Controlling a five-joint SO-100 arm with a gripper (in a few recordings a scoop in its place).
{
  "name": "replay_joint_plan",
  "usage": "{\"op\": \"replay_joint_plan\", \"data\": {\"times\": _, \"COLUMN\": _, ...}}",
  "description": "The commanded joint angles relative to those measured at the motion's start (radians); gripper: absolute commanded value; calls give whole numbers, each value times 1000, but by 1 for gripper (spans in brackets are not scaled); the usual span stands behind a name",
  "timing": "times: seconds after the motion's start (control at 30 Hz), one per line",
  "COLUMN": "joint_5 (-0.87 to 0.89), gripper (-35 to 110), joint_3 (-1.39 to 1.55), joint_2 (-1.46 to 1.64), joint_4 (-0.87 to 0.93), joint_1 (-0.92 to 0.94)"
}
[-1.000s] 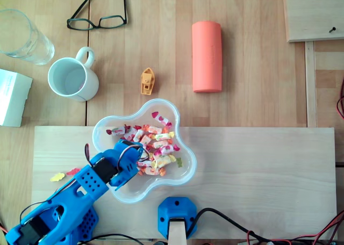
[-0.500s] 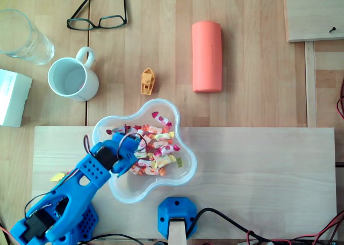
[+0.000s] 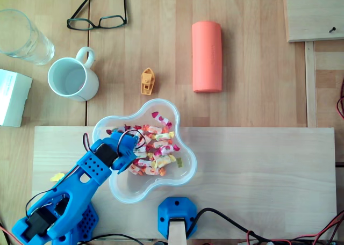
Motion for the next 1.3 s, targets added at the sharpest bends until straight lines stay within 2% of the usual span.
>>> {"op": "replay_joint_plan", "data": {"times": 0.0, "joint_5": -9, "gripper": 10, "joint_3": -35, "joint_2": 23, "joint_4": 8, "joint_1": 40}}
{"op": "replay_joint_plan", "data": {"times": 0.27, "joint_5": -87, "gripper": 10, "joint_3": -37, "joint_2": 29, "joint_4": 15, "joint_1": 86}}
{"op": "replay_joint_plan", "data": {"times": 0.97, "joint_5": -89, "gripper": 10, "joint_3": -35, "joint_2": 17, "joint_4": 6, "joint_1": 91}}
{"op": "replay_joint_plan", "data": {"times": 1.27, "joint_5": -87, "gripper": 20, "joint_3": -37, "joint_2": 17, "joint_4": 9, "joint_1": 94}}
